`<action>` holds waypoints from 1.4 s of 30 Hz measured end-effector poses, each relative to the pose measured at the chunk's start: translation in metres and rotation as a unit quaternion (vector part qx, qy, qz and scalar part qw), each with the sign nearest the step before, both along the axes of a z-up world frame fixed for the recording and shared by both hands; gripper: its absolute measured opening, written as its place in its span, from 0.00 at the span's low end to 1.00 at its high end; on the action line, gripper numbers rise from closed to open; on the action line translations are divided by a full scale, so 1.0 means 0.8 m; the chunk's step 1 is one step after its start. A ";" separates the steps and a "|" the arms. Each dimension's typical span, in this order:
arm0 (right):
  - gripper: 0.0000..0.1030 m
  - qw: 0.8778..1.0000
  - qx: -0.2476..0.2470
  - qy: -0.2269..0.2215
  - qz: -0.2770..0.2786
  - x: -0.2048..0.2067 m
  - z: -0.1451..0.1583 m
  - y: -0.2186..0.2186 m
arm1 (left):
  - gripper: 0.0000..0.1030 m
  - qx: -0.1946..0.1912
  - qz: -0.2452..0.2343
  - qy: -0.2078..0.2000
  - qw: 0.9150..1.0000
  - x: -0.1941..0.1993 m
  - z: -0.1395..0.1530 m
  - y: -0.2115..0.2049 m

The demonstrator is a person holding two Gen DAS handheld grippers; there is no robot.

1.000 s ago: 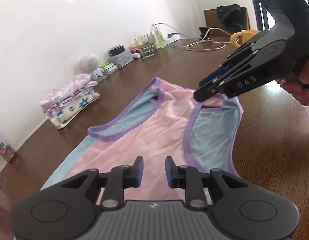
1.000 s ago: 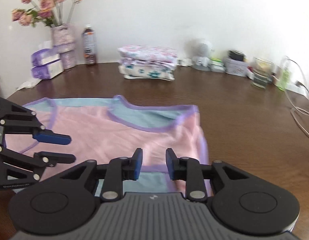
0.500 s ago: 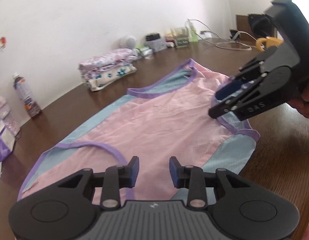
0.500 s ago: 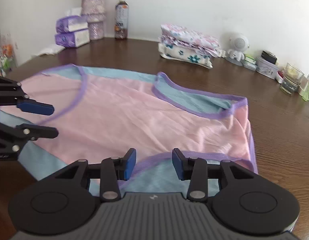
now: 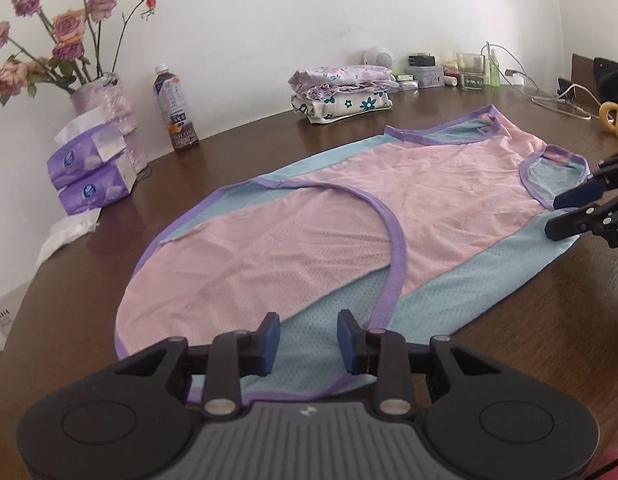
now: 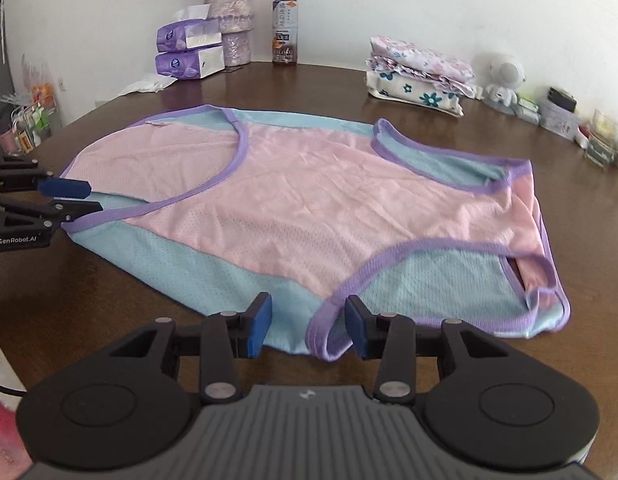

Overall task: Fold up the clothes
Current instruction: 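Bring both grippers together over the lavender armhole trim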

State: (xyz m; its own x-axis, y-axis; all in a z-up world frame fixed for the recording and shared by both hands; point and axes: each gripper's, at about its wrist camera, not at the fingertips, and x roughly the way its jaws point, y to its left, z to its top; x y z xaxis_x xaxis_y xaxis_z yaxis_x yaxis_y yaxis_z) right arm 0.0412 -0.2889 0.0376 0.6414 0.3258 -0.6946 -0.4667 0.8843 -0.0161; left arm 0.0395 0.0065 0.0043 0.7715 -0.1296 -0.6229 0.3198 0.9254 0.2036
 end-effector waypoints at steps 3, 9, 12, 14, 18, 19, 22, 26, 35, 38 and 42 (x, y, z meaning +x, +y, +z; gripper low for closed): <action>0.40 1.000 -0.003 0.000 -0.003 -0.014 0.001 -0.002 | 0.29 0.003 -0.002 0.003 1.000 -0.012 0.001 0.002; 0.40 1.000 -0.002 -0.002 -0.008 -0.027 0.005 -0.003 | 0.29 -0.011 0.009 0.005 1.000 -0.026 0.001 0.015; 0.40 1.000 0.000 -0.010 -0.003 -0.026 0.013 -0.005 | 0.29 -0.012 0.003 -0.002 1.000 -0.026 0.010 0.015; 0.40 0.999 -0.008 -0.044 -0.007 -0.012 0.033 -0.007 | 0.29 -0.014 -0.018 -0.022 1.000 -0.017 0.030 0.011; 0.40 0.995 -0.046 -0.093 0.006 0.045 0.076 -0.003 | 0.30 -0.013 -0.086 -0.058 0.994 0.024 0.089 -0.007; 0.40 0.993 -0.062 -0.098 0.012 0.062 0.080 0.001 | 0.30 -0.001 -0.104 -0.065 0.992 0.042 0.106 -0.019; 0.40 0.990 -0.101 -0.099 0.021 0.119 0.082 0.014 | 0.30 0.043 -0.154 -0.077 0.984 0.100 0.142 -0.062; 0.37 0.991 -0.112 -0.068 0.033 0.189 0.057 0.035 | 0.30 0.112 -0.195 -0.044 0.973 0.187 0.117 -0.131; 0.05 0.993 -0.106 0.002 0.059 0.263 0.002 0.047 | 0.23 0.087 -0.290 0.063 0.951 0.321 0.030 -0.195; 0.03 0.993 -0.105 -0.007 0.047 0.267 0.000 0.040 | 0.20 0.093 -0.299 0.068 0.947 0.341 0.012 -0.206; 0.04 0.994 -0.100 -0.011 0.034 0.270 0.000 0.031 | 0.11 0.059 -0.291 0.065 0.953 0.360 0.007 -0.208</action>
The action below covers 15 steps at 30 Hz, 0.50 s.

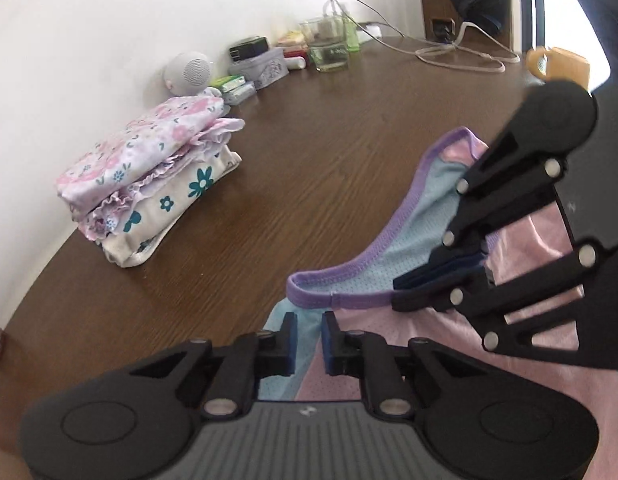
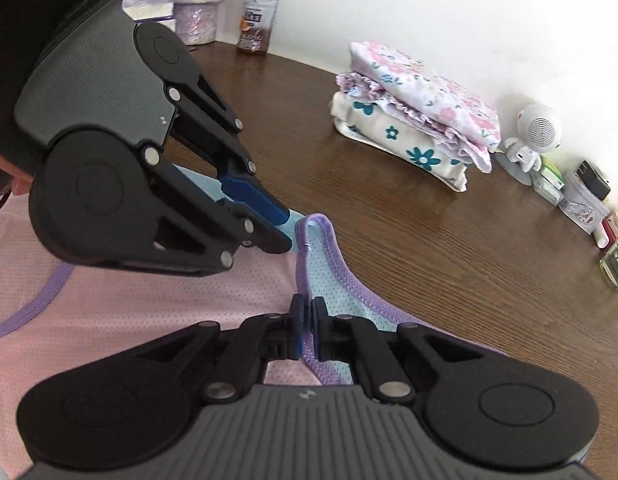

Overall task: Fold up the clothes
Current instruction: 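Bring both grippers together over the lavender armhole trim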

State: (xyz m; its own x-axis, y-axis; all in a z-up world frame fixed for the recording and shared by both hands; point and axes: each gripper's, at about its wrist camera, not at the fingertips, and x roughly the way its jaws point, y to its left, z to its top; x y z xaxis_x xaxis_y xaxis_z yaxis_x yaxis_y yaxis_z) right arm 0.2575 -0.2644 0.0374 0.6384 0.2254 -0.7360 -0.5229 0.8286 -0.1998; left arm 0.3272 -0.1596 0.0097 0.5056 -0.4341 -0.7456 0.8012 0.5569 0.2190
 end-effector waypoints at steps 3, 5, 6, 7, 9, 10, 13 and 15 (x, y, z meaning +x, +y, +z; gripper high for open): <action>0.04 1.000 0.010 0.004 -0.004 0.001 0.001 -0.004 | 0.13 -0.033 0.008 0.007 0.999 0.008 0.005 0.005; 0.04 1.000 0.016 0.005 -0.004 -0.001 0.001 -0.006 | 0.12 -0.039 0.019 0.005 0.999 0.011 0.005 0.004; 0.04 1.000 0.018 0.003 -0.005 -0.003 0.001 -0.006 | 0.11 -0.039 0.022 0.004 0.999 0.013 0.004 0.003; 0.04 1.000 0.019 0.001 -0.005 -0.004 0.001 -0.007 | 0.11 -0.036 0.024 0.003 0.999 0.014 0.002 0.001; 0.05 1.000 0.021 -0.003 -0.004 -0.006 -0.001 -0.007 | 0.07 -0.041 0.024 0.003 0.999 0.016 -0.002 -0.002; 0.05 1.000 0.021 -0.005 -0.003 -0.007 -0.001 -0.007 | 0.07 -0.046 0.023 0.004 0.999 0.017 -0.004 -0.004; 0.05 1.000 0.022 -0.012 -0.005 -0.011 0.001 -0.008 | 0.13 -0.048 0.036 -0.002 0.998 0.018 -0.003 -0.004; 0.06 0.999 0.030 -0.021 -0.012 -0.017 0.008 -0.012 | 0.14 -0.044 0.047 -0.012 0.998 0.016 0.000 -0.001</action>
